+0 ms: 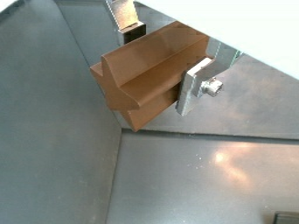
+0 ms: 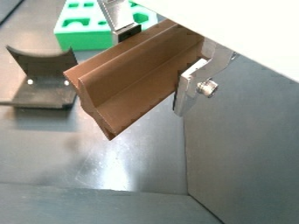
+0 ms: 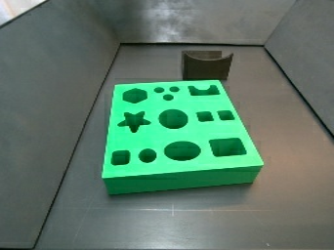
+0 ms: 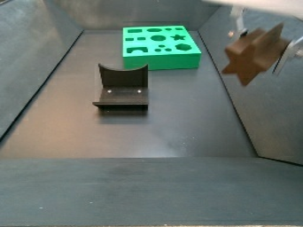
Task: Pick up the star object. Move up. Place the star object on the fixture. Regrasp the star object. Move to above the board. Insert the star object.
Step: Place the star object on the fixture.
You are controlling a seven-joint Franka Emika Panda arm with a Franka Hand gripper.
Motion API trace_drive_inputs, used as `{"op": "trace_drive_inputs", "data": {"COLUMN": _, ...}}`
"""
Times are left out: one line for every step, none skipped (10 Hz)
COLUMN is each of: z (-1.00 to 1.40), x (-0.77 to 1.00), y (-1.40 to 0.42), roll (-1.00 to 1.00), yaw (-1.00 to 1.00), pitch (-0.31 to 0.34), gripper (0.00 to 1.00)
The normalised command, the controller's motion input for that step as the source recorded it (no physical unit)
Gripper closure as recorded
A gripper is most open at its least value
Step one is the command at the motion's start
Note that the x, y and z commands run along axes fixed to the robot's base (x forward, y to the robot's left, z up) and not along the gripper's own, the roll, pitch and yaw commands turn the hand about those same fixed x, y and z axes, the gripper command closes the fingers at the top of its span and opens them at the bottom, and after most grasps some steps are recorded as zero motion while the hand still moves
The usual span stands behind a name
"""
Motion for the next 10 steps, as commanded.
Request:
{"op": "trace_drive_inputs", "data": {"z": 0.08, "x": 0.89, "y": -1.00, "roll": -0.14, "yaw": 1.00, "pitch": 0.097, "gripper": 1.00}}
{"op": "trace_drive_inputs", "data": {"z": 0.05, "x": 0.90, "y": -1.00, "roll": -0.14, "yaw": 1.00, "pitch": 0.101, "gripper": 1.00}}
{"op": "trace_drive_inputs", "data": {"z": 0.06, "x": 0.93, "y": -1.00, "roll": -0.16, "yaw": 1.00, "pitch": 0.109, "gripper": 1.00}}
{"op": "trace_drive_inputs", "data": {"z": 0.06, "x": 0.98, "y": -1.00, "roll": -0.18, "yaw": 1.00, "pitch": 0.123, "gripper": 1.00}}
{"op": "trace_drive_inputs", "data": {"z": 0.06, "x": 1.00, "y": -0.96, "roll": -0.20, "yaw": 1.00, "pitch": 0.138, "gripper": 1.00}}
{"op": "trace_drive_inputs", "data": {"z": 0.05, "x": 1.00, "y": -0.86, "roll": -0.22, "yaw": 1.00, "pitch": 0.166, "gripper": 1.00}}
{"op": "trace_drive_inputs", "data": {"z": 0.05, "x": 1.00, "y": -0.78, "roll": -0.24, "yaw": 1.00, "pitch": 0.199, "gripper": 1.00}}
{"op": "trace_drive_inputs", "data": {"z": 0.04, "x": 1.00, "y": -0.66, "roll": -0.26, "yaw": 1.00, "pitch": 0.257, "gripper": 1.00}}
{"op": "trace_drive_inputs", "data": {"z": 0.03, "x": 1.00, "y": -0.58, "roll": -0.24, "yaw": 0.80, "pitch": 0.257, "gripper": 1.00}}
{"op": "trace_drive_inputs", "data": {"z": 0.03, "x": 1.00, "y": -0.53, "roll": -0.20, "yaw": 0.62, "pitch": 0.242, "gripper": 1.00}}
